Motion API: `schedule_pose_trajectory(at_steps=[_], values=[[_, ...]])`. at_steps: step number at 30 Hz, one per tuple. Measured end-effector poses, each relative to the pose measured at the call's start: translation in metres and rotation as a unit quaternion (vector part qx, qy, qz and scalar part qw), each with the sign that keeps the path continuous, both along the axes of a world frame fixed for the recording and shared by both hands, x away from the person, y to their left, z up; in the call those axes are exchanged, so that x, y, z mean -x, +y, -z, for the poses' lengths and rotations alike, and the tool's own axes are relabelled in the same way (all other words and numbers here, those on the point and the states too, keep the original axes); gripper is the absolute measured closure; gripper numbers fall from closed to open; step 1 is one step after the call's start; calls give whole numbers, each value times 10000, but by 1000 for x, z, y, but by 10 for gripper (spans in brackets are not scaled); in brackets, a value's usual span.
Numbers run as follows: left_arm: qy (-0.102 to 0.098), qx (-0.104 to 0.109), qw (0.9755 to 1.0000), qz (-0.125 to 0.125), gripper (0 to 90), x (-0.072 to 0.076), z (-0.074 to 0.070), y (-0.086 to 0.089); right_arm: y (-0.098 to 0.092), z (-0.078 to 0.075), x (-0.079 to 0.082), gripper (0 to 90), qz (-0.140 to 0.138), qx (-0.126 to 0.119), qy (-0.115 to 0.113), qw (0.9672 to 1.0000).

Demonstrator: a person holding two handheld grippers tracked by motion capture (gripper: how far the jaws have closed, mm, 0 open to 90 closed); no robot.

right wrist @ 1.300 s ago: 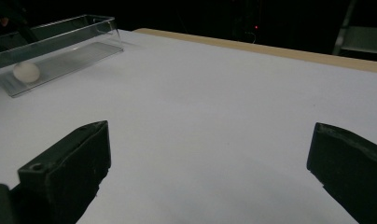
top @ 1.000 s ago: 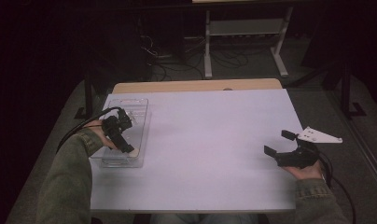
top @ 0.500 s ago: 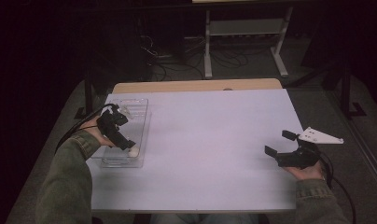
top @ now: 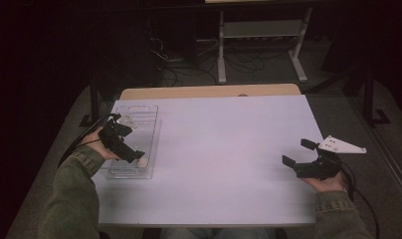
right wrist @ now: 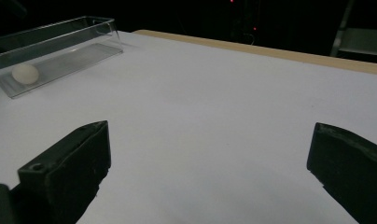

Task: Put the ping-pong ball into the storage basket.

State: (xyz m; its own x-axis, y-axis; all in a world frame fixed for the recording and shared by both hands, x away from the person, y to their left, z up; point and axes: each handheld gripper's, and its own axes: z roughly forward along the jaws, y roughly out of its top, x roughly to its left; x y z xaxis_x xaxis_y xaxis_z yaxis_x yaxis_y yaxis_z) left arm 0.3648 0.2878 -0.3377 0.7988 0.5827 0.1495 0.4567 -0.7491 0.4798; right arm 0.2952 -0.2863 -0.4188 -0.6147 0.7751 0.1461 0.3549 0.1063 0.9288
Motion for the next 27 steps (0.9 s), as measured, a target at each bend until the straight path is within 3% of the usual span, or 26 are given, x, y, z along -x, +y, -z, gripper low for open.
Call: schedule_pose_trajectory(at_steps=[5,11,27], values=[[-128,299,9994,-149,0,4,4,9,1,0,0,0,-1,13,-3,10000],[-344,515,9978,-228,0,9,6,15,1,0,0,0,3,9,1,10000],[-619,873,9936,-371,0,25,8,26,1,0,0,0,15,-15,-10,10000]])
